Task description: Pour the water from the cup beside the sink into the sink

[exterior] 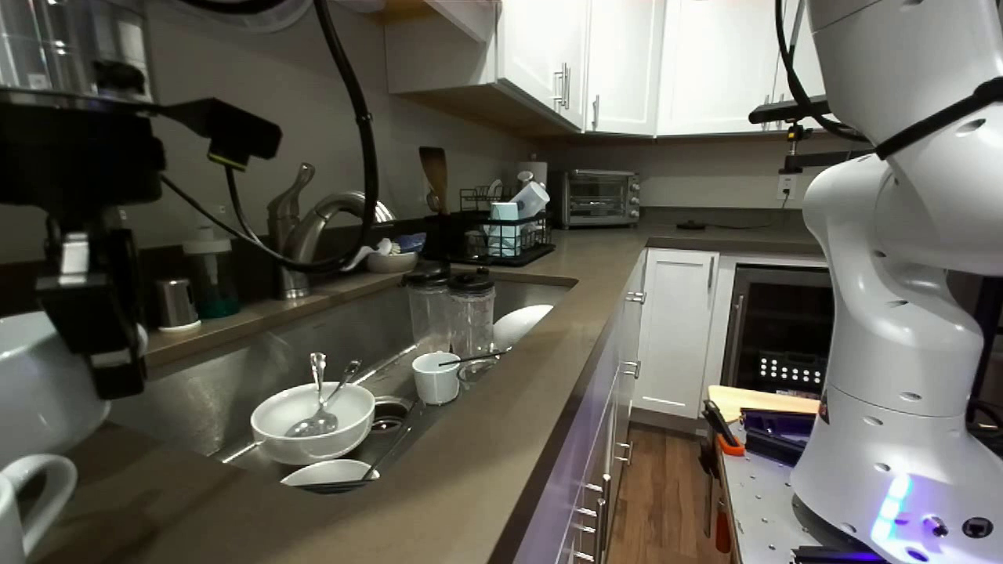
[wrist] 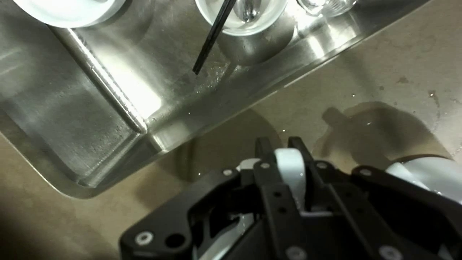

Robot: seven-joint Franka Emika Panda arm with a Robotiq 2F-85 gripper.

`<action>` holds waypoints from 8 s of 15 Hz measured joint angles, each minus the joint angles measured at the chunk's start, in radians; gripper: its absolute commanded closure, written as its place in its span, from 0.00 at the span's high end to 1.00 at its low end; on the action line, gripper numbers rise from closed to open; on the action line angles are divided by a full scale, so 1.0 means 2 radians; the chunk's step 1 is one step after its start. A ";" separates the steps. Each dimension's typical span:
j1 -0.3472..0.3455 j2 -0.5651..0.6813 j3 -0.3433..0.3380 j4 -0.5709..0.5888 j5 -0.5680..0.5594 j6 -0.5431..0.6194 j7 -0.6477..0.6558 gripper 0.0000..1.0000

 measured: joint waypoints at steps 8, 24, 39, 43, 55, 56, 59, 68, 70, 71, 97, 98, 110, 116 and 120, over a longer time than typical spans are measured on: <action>-0.013 -0.024 -0.001 -0.032 0.001 0.016 0.001 0.06; -0.064 -0.156 -0.013 -0.218 0.045 0.088 0.036 0.06; -0.085 -0.163 -0.035 -0.214 -0.038 -0.096 0.035 0.06; -0.084 -0.149 -0.034 -0.194 -0.084 -0.134 0.034 0.06; -0.068 -0.067 -0.033 -0.097 -0.215 -0.260 0.033 0.06; -0.066 -0.061 -0.033 -0.091 -0.224 -0.266 0.033 0.06; -0.060 -0.046 -0.033 -0.072 -0.249 -0.296 0.033 0.06; -0.030 0.002 -0.032 -0.020 -0.331 -0.428 0.033 0.06; -0.024 0.016 -0.032 -0.008 -0.348 -0.459 0.033 0.06; -0.022 0.023 -0.032 -0.002 -0.357 -0.473 0.033 0.06; -0.013 0.072 -0.027 0.038 -0.421 -0.547 0.033 0.16; -0.013 0.072 -0.027 0.038 -0.421 -0.547 0.033 0.16; -0.021 0.071 -0.009 0.038 -0.401 -0.443 0.043 0.05; -0.040 0.045 -0.004 0.034 -0.324 -0.315 0.065 0.05; -0.058 0.018 -0.005 0.016 -0.278 -0.207 0.067 0.05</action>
